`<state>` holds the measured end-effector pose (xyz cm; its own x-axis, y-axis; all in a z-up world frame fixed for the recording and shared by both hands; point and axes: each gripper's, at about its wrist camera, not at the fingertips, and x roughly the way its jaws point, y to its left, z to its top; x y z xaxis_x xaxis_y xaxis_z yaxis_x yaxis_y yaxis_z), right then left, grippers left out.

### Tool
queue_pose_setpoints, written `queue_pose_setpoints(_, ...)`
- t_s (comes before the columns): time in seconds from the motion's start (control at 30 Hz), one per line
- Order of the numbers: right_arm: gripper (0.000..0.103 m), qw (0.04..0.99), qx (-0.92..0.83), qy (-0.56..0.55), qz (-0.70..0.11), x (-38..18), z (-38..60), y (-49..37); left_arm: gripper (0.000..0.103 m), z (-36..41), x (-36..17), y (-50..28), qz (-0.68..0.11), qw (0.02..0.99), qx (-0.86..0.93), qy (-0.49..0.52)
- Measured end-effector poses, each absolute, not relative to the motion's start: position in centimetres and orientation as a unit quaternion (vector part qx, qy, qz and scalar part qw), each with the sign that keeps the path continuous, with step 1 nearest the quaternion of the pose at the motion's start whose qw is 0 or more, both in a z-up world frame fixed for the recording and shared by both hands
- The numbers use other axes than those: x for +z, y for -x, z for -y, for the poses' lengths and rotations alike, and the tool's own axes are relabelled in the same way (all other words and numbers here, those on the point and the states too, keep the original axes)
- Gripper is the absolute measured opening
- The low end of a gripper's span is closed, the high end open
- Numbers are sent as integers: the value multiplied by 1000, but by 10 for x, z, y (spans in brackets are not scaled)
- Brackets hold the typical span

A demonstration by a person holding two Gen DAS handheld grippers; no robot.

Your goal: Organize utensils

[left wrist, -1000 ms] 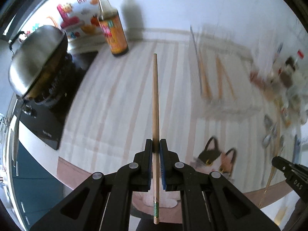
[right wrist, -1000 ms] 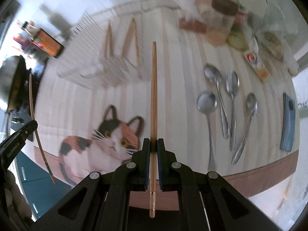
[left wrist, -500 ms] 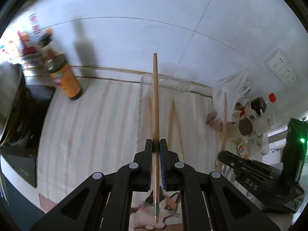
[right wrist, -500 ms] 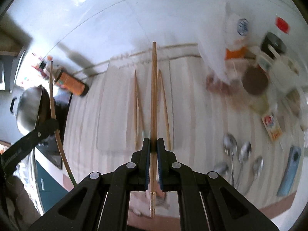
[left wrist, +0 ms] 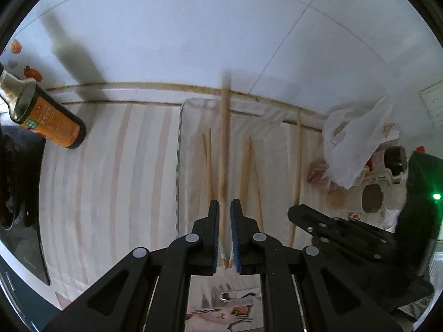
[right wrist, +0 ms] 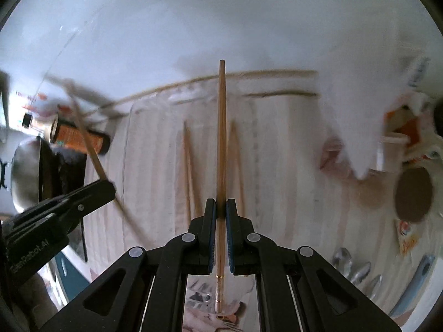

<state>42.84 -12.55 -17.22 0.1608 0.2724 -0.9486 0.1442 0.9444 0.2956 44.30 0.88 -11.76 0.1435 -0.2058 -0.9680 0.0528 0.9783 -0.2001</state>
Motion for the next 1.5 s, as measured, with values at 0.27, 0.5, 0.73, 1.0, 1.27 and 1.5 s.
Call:
queue_pose_setpoints(0.27, 27, 745, 27, -151, -649, -178, 130, -415, 57, -19, -113, -421, -611, 791, -27, 1)
queue_pose_setpoints(0.5, 54, 785, -23, -90, -612, -156, 131, -382, 103, -31, -103, -387, -544, 839, 7, -27)
queue_pose_setpoints(0.73, 95, 812, -69, -55, -578, -150, 122, -344, 103, -37, -103, -358, -520, 852, 23, -49)
queue_pose_setpoints(1.0, 100, 844, -115, -38, -522, -120, 116, -300, 103, -40, -86, -322, -493, 868, 15, -55)
queue_pose_setpoints(1.27, 100, 878, -132, -25, -459, -70, 99, -248, 103, -45, -48, -279, -453, 890, -8, -47)
queue_pose_setpoints(1.5, 100, 897, -115, -67, -422, -41, 100, -203, 103, -47, -26, -251, -439, 897, -11, -42)
